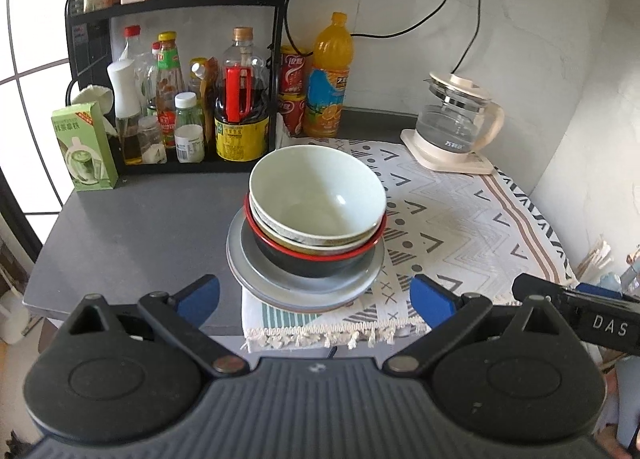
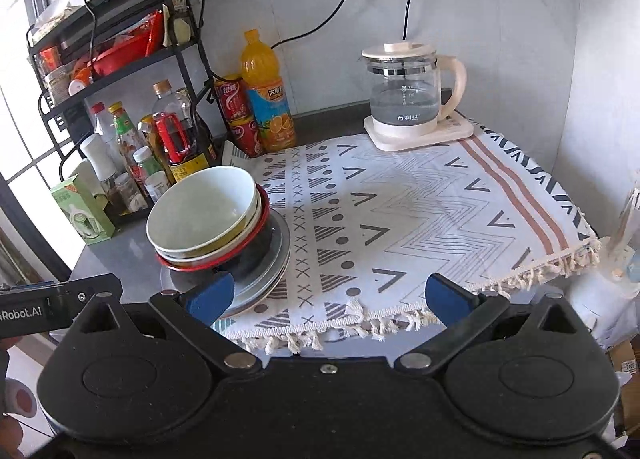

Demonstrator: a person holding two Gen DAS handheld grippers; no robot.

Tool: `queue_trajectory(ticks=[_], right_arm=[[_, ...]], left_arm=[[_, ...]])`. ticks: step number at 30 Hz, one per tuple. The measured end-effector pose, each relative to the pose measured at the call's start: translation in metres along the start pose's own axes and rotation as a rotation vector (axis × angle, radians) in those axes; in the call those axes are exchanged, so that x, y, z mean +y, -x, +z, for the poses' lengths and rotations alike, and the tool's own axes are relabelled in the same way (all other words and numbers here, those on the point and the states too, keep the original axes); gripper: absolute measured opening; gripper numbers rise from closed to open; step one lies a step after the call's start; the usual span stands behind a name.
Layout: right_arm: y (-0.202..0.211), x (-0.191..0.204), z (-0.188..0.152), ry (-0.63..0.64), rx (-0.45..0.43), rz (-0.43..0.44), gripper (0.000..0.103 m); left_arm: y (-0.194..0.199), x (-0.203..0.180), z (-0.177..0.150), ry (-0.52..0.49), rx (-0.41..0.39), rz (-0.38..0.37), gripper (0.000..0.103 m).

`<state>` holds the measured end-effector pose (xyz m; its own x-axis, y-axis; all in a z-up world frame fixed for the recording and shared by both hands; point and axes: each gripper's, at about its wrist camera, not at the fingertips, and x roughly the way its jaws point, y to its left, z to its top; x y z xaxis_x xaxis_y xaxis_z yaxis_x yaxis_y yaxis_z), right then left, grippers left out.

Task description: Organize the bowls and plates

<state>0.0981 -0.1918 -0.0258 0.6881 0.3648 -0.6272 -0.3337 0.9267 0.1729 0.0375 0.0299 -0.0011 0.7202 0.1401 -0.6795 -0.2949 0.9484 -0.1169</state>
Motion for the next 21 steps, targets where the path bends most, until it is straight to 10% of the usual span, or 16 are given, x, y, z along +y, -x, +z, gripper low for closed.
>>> queue_trajectory(ticks=[21], right_arm=[[0.052, -0.01, -0.017, 0.054, -0.06, -0.006, 0.103]], left_arm=[[0.035, -0.005, -0.023, -0.058, -0.01, -0.054, 0.1]])
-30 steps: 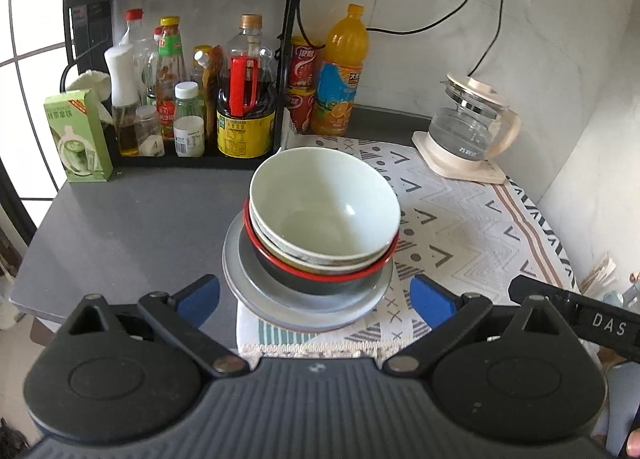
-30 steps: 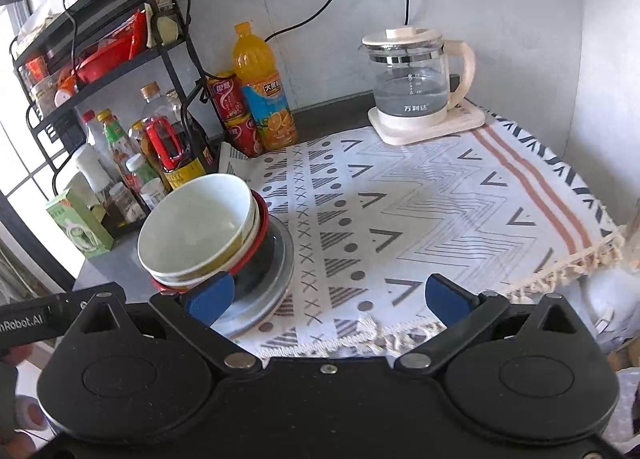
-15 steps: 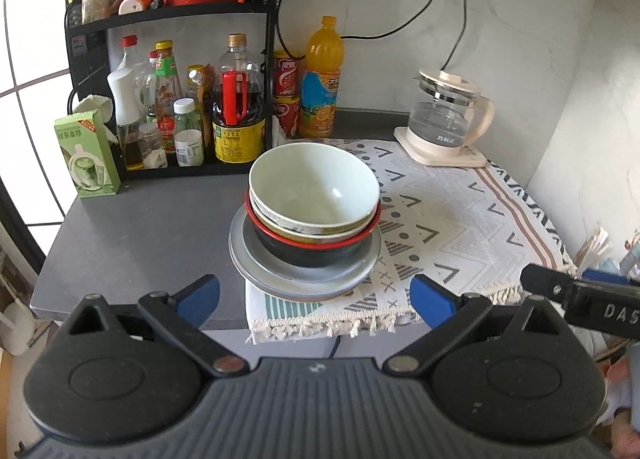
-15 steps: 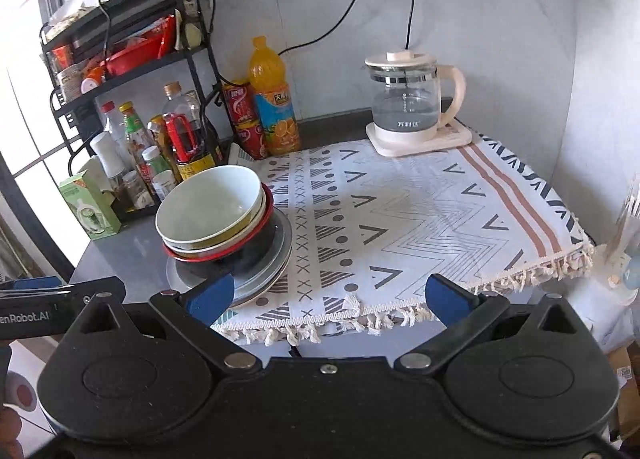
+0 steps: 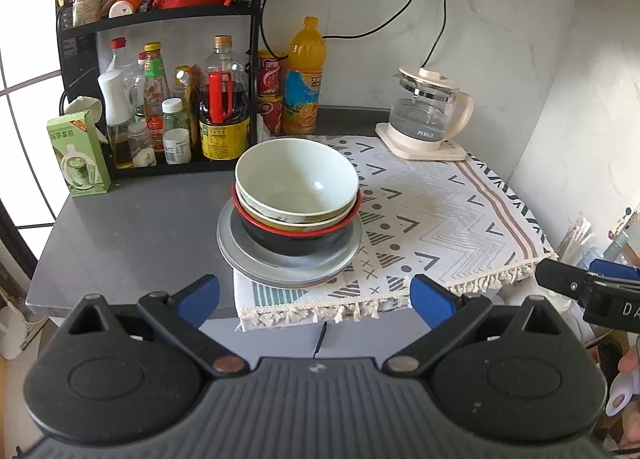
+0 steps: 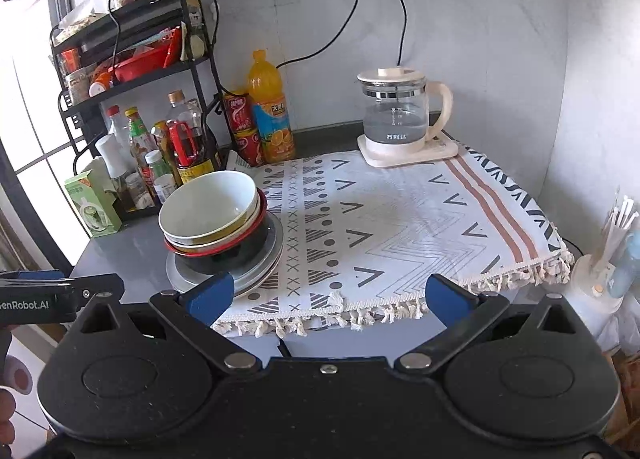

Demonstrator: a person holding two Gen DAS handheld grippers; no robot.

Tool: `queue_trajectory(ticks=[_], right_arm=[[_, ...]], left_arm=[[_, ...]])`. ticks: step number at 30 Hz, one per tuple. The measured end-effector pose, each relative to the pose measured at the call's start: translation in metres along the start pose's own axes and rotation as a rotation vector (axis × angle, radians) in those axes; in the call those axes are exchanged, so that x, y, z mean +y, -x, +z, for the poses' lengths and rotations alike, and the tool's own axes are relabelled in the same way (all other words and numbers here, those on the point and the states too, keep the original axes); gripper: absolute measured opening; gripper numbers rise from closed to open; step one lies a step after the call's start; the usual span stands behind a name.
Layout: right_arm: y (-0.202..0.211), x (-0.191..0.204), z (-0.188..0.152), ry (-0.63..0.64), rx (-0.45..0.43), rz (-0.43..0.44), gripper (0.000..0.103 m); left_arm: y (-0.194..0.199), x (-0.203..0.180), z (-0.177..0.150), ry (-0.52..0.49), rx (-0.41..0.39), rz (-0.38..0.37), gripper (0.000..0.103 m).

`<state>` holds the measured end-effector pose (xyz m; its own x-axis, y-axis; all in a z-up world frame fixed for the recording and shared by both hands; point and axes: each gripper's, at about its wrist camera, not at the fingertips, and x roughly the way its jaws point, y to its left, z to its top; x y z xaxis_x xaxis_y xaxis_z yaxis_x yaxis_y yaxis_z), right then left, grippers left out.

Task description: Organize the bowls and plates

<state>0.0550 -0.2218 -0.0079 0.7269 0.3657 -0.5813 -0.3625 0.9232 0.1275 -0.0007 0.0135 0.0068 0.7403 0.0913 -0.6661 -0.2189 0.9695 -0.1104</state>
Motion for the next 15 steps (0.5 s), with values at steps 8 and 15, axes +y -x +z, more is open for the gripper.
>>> queue_trajectory(ticks=[8, 15], right_arm=[[0.0038, 0.0009, -0.0011, 0.004, 0.007, 0.013, 0.103], [0.0027, -0.001, 0.0, -0.003, 0.02, 0.028, 0.103]], left_arm=[[0.0001, -0.0004, -0.0018, 0.015, 0.012, -0.015, 0.1], [-0.001, -0.0004, -0.0001, 0.021, 0.013, -0.009, 0.1]])
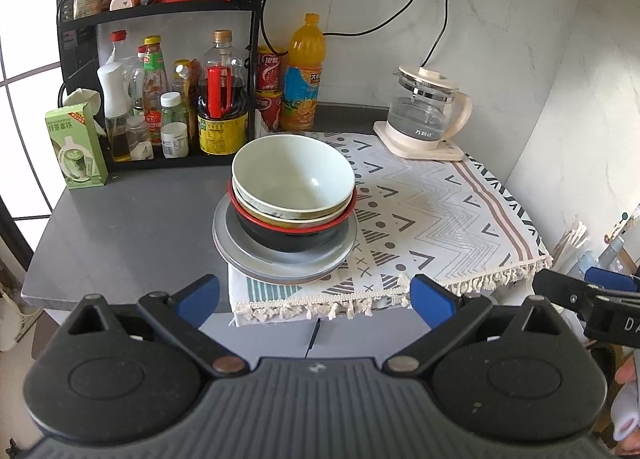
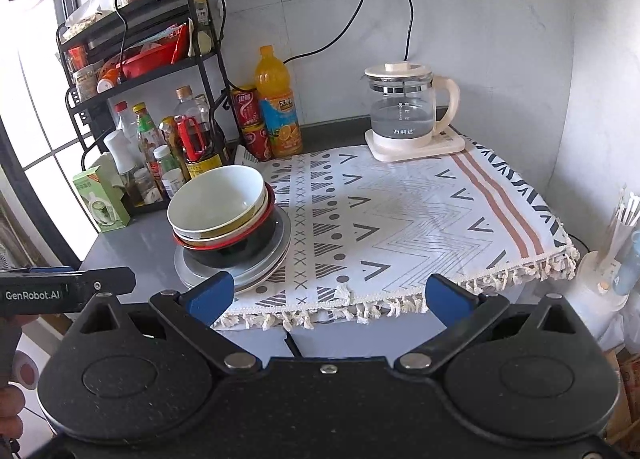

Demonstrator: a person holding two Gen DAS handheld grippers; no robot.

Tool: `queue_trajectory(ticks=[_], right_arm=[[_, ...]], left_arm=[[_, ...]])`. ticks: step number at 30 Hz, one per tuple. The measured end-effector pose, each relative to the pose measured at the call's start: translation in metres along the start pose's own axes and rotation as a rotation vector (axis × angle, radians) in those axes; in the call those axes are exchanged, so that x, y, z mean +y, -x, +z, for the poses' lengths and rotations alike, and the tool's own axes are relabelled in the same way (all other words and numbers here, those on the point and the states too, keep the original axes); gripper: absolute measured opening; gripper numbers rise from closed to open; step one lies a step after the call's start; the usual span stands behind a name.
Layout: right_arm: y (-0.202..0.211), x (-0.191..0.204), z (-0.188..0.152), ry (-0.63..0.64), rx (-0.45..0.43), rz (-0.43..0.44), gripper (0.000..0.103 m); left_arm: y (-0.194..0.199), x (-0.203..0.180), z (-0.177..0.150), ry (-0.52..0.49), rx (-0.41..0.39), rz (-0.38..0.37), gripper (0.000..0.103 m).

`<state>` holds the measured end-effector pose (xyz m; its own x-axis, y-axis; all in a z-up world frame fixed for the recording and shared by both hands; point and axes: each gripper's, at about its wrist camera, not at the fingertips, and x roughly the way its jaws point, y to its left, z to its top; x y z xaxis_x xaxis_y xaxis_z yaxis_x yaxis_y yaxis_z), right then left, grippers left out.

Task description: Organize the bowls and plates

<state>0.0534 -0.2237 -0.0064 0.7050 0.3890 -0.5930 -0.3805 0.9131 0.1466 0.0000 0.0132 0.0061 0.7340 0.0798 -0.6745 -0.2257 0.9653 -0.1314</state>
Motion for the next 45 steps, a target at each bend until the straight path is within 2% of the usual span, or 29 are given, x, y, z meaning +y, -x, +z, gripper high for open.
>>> queue_trajectory(ticks=[45], right_arm=[[0.0017, -0.0051, 0.0009, 0.0, 0.011, 0.004, 0.103]], left_arm=[[-0.0008, -0.0059, 0.0014, -0.013, 0.005, 0.008, 0.1]])
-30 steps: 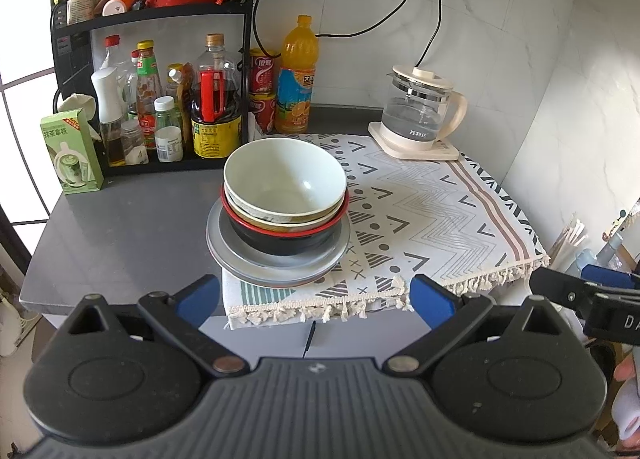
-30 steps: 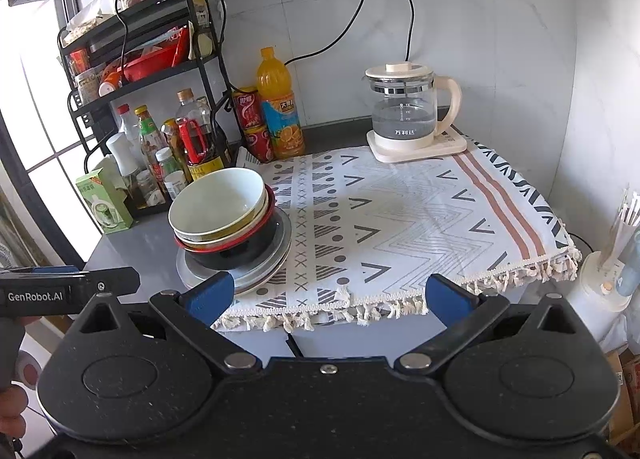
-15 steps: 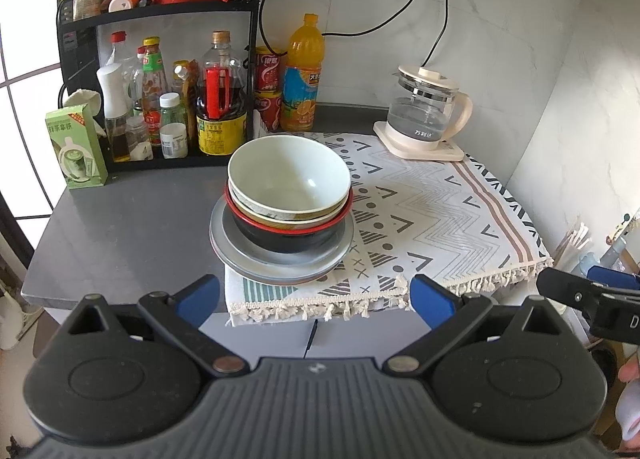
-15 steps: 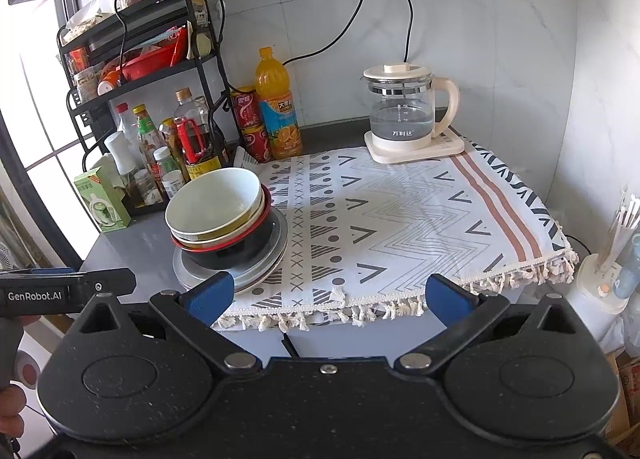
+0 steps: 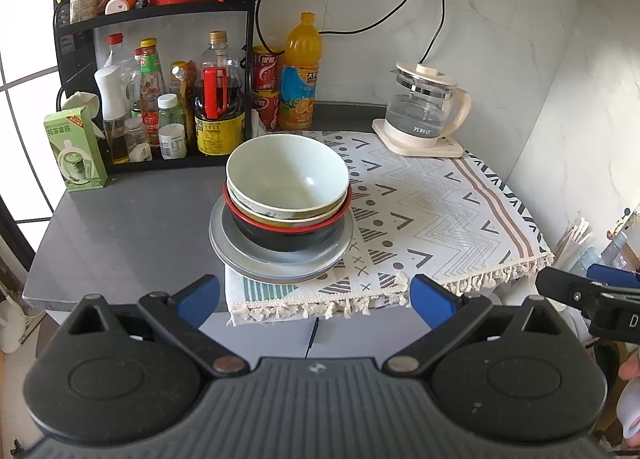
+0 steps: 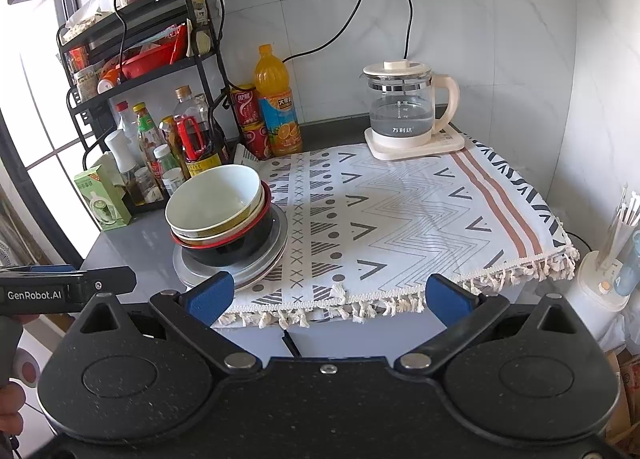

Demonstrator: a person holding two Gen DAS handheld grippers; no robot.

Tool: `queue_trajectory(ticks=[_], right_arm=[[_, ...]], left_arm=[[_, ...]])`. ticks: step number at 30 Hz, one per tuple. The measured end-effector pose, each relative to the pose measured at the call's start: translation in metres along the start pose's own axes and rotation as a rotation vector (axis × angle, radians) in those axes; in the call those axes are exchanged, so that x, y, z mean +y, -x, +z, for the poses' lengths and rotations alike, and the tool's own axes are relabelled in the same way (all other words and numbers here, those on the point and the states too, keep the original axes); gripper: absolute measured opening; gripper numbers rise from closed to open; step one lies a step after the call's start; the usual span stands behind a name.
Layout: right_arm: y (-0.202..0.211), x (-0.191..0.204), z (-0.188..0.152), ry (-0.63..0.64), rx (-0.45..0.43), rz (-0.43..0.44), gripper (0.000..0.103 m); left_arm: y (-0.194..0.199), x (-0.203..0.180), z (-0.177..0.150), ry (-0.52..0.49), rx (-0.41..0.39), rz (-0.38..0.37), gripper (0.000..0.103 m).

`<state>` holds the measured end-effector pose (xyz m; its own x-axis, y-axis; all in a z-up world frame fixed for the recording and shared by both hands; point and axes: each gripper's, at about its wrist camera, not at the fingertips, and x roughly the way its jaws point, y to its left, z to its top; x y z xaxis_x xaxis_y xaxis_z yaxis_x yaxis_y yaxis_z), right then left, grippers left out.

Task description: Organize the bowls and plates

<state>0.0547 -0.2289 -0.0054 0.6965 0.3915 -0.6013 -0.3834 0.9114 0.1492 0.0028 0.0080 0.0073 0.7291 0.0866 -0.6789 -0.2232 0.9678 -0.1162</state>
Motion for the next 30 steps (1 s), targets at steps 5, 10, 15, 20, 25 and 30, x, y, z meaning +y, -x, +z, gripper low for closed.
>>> queue_trajectory(ticks=[5, 10, 15, 20, 25, 30], right_arm=[[-0.0016, 0.0005, -0.0002, -0.007, 0.004, -0.001, 0.103], [-0.002, 0.0019, -0.0013, -0.004, 0.005, 0.0, 0.103], [-0.0039, 0.0007, -0.0019, -0.005, 0.01, -0.001, 0.103], [-0.0048, 0.0007, -0.0021, 0.0, 0.009, 0.001, 0.103], [-0.0062, 0.0014, -0.0026, -0.001, 0.015, 0.004, 0.103], [-0.0089, -0.0014, -0.002, -0.006, 0.021, 0.006, 0.103]], left_arm=[[-0.0004, 0.0005, -0.0001, -0.003, -0.001, 0.003, 0.1], [-0.0009, -0.0003, -0.0002, 0.002, 0.003, 0.0, 0.1], [-0.0032, 0.0005, -0.0006, 0.002, 0.003, -0.002, 0.1], [-0.0036, 0.0004, -0.0011, -0.001, 0.003, -0.002, 0.1], [-0.0054, -0.0004, -0.0018, -0.002, 0.002, -0.001, 0.1], [-0.007, -0.0018, -0.0014, -0.004, 0.003, 0.0, 0.1]])
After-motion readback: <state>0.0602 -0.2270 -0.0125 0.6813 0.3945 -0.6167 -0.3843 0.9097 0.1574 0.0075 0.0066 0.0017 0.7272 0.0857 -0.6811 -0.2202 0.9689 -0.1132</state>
